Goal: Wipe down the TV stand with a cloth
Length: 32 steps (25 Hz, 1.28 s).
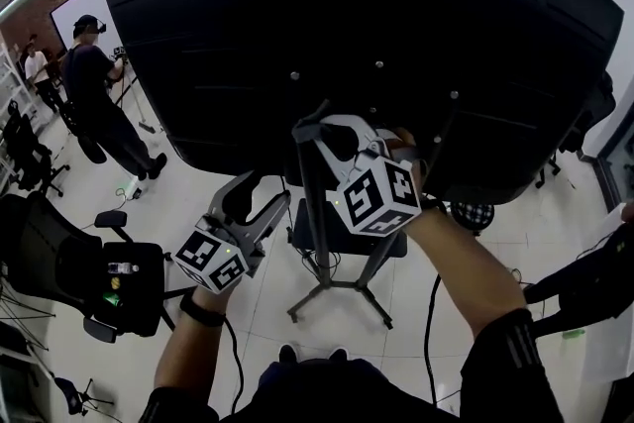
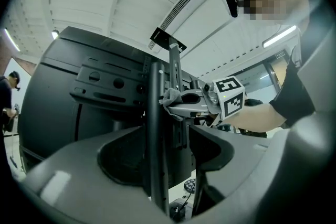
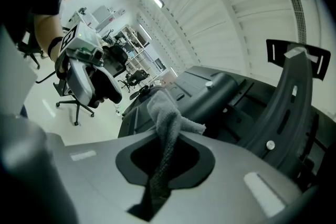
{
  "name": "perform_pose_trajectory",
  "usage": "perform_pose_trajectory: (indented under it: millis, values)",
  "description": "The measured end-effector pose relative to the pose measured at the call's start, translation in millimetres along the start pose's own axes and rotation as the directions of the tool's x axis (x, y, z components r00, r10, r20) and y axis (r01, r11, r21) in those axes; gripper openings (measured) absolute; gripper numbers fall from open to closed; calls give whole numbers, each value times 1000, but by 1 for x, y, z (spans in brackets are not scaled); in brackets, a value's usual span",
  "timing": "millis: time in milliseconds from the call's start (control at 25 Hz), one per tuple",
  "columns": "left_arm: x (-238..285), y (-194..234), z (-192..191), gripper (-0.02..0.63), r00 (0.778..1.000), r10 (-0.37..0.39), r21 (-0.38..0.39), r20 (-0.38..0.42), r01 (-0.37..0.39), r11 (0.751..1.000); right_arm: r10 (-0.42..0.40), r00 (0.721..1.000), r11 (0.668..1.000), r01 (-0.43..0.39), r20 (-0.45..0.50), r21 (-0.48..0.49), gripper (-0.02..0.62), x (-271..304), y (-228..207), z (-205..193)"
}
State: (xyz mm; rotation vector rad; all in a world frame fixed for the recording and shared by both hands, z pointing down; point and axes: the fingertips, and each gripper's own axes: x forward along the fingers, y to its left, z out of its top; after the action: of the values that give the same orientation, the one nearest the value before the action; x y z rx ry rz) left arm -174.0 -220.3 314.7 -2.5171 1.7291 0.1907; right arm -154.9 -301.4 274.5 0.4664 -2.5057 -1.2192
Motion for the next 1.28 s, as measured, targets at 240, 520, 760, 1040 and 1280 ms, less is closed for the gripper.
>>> perform_pose_trajectory:
  millis: [240,520,760,1040,1280]
  values:
    - [-3,-1,-27,283,998,-16,-12,-54,16,1000,-6,1000,992,4,-16,-124,24,6,39,-10]
    - [-7,1,-62,284,994,-50,-63,-95,44,997,-15,999,981,8,-38,-192,23,17,74,-19]
    - [-16,9,-100,284,990,-66,-113,-122,52,992,-26,996,963,1,-90,-269,23,27,111,-39]
    - [-22,15,-152,284,982,-91,-160,-167,64,985,0,990,958,-40,-141,-283,23,36,158,-71]
    - [-18,15,-198,291,969,-117,-205,-217,72,976,38,985,964,-81,-170,-254,23,45,190,-95]
